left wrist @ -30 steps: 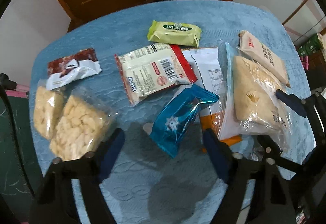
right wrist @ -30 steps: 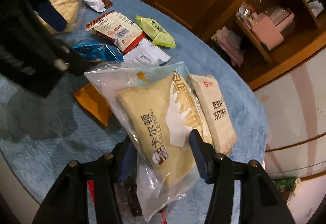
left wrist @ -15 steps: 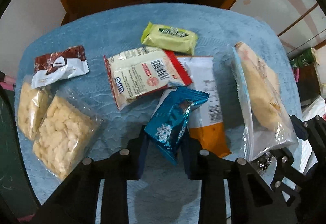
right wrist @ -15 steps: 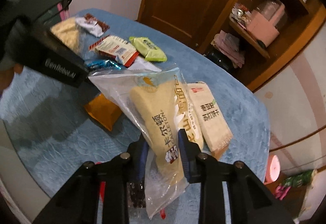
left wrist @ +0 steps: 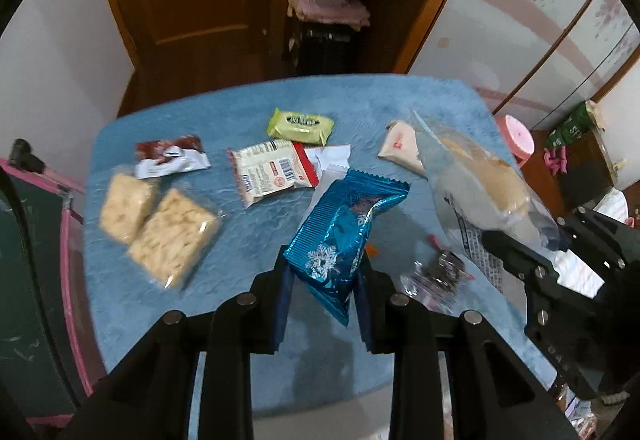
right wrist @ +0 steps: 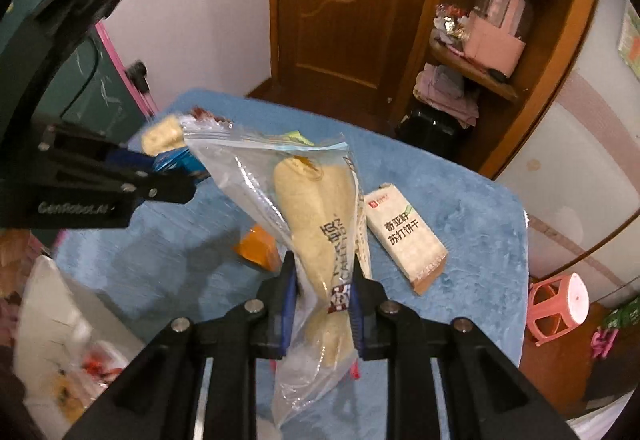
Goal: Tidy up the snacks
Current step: 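Grasp the blue wrapper with left gripper while right grasps clear bread bag, then carry both held snacks over the white tray and release them inside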
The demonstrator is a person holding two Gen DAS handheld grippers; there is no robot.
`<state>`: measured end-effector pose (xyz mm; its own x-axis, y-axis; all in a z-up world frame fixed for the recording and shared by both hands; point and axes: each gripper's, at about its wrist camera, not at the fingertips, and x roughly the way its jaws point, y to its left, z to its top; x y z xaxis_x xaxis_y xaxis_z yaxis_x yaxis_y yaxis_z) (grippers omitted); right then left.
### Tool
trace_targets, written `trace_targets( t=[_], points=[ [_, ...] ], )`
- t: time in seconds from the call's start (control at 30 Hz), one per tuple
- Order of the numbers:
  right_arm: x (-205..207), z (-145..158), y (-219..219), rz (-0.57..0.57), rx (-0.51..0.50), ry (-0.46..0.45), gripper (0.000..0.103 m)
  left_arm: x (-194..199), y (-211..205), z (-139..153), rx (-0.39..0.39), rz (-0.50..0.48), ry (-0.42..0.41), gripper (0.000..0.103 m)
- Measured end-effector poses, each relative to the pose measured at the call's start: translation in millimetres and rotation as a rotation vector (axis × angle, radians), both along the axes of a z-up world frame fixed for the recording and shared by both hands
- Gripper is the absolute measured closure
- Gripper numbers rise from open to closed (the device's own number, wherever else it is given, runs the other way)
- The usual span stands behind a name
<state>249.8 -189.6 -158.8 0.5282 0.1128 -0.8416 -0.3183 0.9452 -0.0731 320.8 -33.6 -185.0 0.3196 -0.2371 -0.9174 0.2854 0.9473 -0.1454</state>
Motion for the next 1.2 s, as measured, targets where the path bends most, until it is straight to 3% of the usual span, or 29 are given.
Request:
trace_targets(
  t=[0.23, 0.43, 0.6, 0.83, 1.2],
  points=[
    [-41.0, 65.1, 3.5, -0.026, 0.107, -0.064, 0.081, -64.6, 22.6, 75.7, 0.0, 0.029, -0.078, 0.077],
    [-95.2, 122.7, 12.8, -0.019, 0.187, -0.132, 0.081, -118.5, 42.5, 122.0, -0.026, 0.057, -0.105, 0.077],
    [-139.3, 151.9, 20.1, -0.014, 0.244, -0.157, 0.081, -165.8, 60.2, 146.9, -0.065, 0.091, -0.146, 0.077],
    [-193.1, 166.7, 28.8, -0.019, 0.343, -0.137, 0.081, -218.5, 81.6, 145.7, -0.122, 0.159, -0.144, 0.077],
    [-234.9, 137.4, 45.1, -0.057, 0.339, -0.021, 0.081, -255.3, 86.6, 111.0, -0.041, 0.163, -0.105, 0.077]
  ],
)
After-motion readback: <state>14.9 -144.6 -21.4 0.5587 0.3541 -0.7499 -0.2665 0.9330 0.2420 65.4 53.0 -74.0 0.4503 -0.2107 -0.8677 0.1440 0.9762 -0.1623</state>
